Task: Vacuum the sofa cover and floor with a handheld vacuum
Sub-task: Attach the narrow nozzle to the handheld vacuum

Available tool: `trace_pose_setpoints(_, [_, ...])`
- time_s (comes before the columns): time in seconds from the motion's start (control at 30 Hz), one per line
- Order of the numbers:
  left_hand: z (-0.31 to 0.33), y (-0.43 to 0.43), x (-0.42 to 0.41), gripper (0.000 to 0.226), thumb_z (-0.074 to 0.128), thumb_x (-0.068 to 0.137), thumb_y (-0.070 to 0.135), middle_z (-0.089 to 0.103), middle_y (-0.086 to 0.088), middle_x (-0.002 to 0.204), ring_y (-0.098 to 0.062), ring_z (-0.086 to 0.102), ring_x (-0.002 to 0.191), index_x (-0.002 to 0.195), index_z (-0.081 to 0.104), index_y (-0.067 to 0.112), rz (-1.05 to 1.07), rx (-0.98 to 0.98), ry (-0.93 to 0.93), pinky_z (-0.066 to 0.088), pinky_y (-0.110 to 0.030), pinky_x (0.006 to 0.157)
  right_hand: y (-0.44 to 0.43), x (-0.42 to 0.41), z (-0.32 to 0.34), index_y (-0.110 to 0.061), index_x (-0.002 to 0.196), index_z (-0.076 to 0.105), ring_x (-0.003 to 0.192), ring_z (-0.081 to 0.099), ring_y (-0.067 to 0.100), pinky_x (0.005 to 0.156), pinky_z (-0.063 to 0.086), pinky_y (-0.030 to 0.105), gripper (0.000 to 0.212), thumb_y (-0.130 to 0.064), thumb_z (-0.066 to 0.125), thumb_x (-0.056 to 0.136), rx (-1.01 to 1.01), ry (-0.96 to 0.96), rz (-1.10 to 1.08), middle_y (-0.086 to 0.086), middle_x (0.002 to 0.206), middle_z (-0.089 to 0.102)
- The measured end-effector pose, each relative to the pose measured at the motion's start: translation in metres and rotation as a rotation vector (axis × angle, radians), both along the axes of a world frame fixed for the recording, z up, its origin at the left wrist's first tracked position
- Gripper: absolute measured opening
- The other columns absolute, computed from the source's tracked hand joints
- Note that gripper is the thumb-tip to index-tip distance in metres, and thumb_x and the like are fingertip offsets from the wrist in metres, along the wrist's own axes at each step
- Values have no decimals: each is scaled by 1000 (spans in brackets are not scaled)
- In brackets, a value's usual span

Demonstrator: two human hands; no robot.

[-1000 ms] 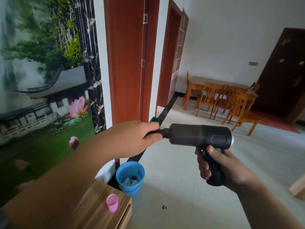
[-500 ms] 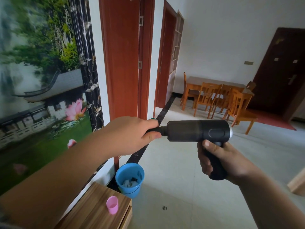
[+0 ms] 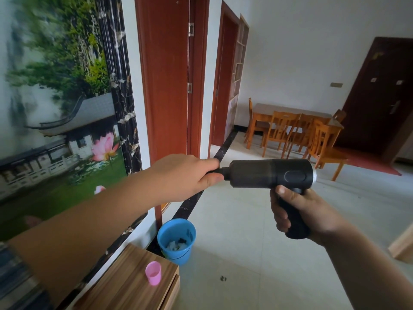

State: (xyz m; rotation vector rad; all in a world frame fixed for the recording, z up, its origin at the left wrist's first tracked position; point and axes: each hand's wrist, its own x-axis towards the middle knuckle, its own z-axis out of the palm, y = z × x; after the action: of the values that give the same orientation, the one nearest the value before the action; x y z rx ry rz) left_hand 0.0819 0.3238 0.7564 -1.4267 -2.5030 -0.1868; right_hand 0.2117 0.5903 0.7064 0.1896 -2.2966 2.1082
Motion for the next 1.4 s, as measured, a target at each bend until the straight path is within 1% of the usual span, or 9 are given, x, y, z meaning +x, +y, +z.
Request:
trace_pose_setpoints(0.13, [-4,1,1,40,13,94,60,53,4,59,-18,52,46,92,36,29,-2,14,333,48,-35,45,-2,9,3,-2,80,59,46,47,24,50,47,30,58,-53,85,70,-131,-79,7,14,58,47])
trace_pose_setpoints(0.27, [5,3,9,27,19,96,60,54,4,60,-16,51,47,87,22,35,-1,1,266,48,-35,46,-2,15,4,-4,80,59,46,46,24,49,47,31,59,-56,85,68,-117,-62,-8,13,58,48])
trace_pose_setpoints(0.5, [43,4,10,17,45,102,36,59,-3,78,-17,49,59,106,55,22,-75,-132,-807,44,-28,51,14,31,11,-4,101,61,46,49,24,50,47,30,68,-64,78,73,-117,-16,22,15,60,49])
trace_pose_setpoints(0.57, [42,1,6,22,46,103,35,53,-5,72,-17,41,52,110,57,17,-77,-150,-962,38,-26,45,17,33,9,-3,101,60,47,49,23,50,48,30,72,-67,77,72,-125,-32,26,14,61,49])
trace_pose_setpoints(0.63, [35,3,8,30,45,102,41,43,-1,66,-14,31,49,106,56,13,-28,-174,-959,29,-25,43,15,34,7,-2,96,57,48,48,23,50,48,30,75,-70,77,69,-103,-54,10,14,62,49])
trace_pose_setpoints(0.8, [21,11,16,38,40,100,52,53,1,69,-14,46,57,87,54,18,3,-174,-394,38,-28,54,10,34,1,-5,92,53,48,44,23,48,45,32,77,-72,79,63,-111,-97,-40,13,61,47])
trace_pose_setpoints(0.93, [20,13,26,42,34,100,56,51,2,63,-13,45,51,76,48,24,55,-116,-264,34,-28,51,13,36,0,-5,96,56,49,44,22,48,46,31,78,-72,79,63,-133,-94,-57,12,61,46])
trace_pose_setpoints(1.2, [27,18,25,50,39,96,62,43,-2,62,-22,36,56,81,45,14,-5,-173,-725,36,-38,54,29,43,2,-1,99,57,47,47,25,52,46,32,66,-61,76,77,-30,43,21,16,61,47])
trace_pose_setpoints(1.4, [25,31,33,43,43,100,52,30,1,58,-16,22,46,81,41,14,14,-192,-920,20,-26,42,42,50,-1,7,88,51,45,49,26,52,47,33,66,-54,75,81,25,99,57,15,57,50])
